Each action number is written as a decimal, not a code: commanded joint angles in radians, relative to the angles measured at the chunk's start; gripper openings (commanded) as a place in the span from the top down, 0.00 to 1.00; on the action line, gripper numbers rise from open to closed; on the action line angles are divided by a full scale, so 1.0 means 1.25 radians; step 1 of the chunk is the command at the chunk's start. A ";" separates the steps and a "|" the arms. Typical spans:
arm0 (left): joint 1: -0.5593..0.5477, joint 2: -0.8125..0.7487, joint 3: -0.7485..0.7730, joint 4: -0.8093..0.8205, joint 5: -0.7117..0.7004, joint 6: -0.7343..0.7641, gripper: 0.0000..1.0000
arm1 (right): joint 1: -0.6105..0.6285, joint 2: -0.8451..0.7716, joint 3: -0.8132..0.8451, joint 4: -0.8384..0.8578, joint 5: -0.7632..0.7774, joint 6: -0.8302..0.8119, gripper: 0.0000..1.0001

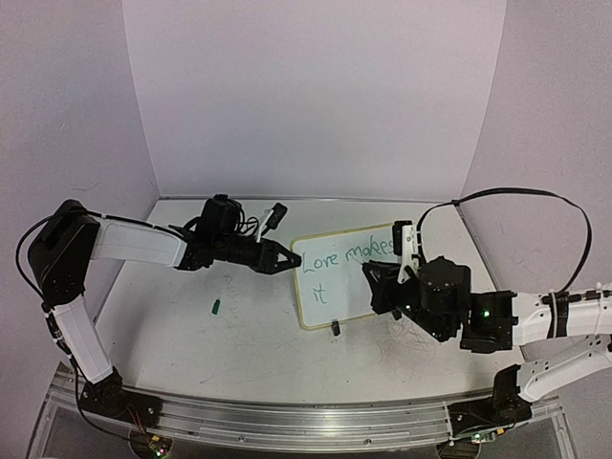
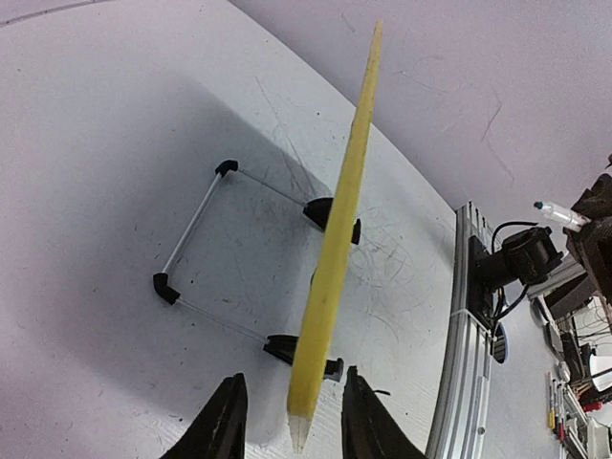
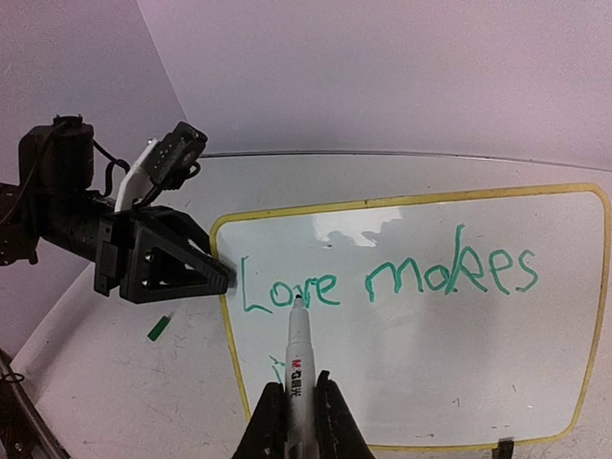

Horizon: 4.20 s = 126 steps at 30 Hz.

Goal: Write a sentence on the whiteboard

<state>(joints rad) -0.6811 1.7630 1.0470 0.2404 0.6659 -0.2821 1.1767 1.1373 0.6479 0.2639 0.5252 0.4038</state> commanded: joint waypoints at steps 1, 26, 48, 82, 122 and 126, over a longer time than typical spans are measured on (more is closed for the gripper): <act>-0.006 -0.034 0.019 -0.035 -0.045 -0.063 0.55 | -0.004 0.004 0.009 -0.038 0.069 0.012 1.00; -0.056 -0.021 -0.190 0.398 -0.137 -0.272 0.49 | -0.017 0.041 0.068 -0.036 0.101 -0.139 1.00; -0.132 0.099 -0.136 0.442 -0.208 -0.232 0.81 | -0.170 -0.005 -0.018 0.006 -0.117 -0.231 1.00; -0.139 0.130 -0.219 0.539 -0.339 -0.192 1.00 | -0.174 0.052 -0.113 0.222 -0.305 -0.330 1.00; -0.084 0.125 -0.246 0.538 -0.213 -0.299 1.00 | -0.152 0.054 -0.148 0.212 -0.268 -0.303 1.00; -0.083 0.124 -0.247 0.538 -0.212 -0.298 1.00 | -0.152 0.066 -0.145 0.208 -0.278 -0.305 1.00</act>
<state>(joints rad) -0.8185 1.9072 0.7638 0.9619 0.4538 -0.6113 0.9825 1.2072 0.4335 0.5087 0.2064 0.0261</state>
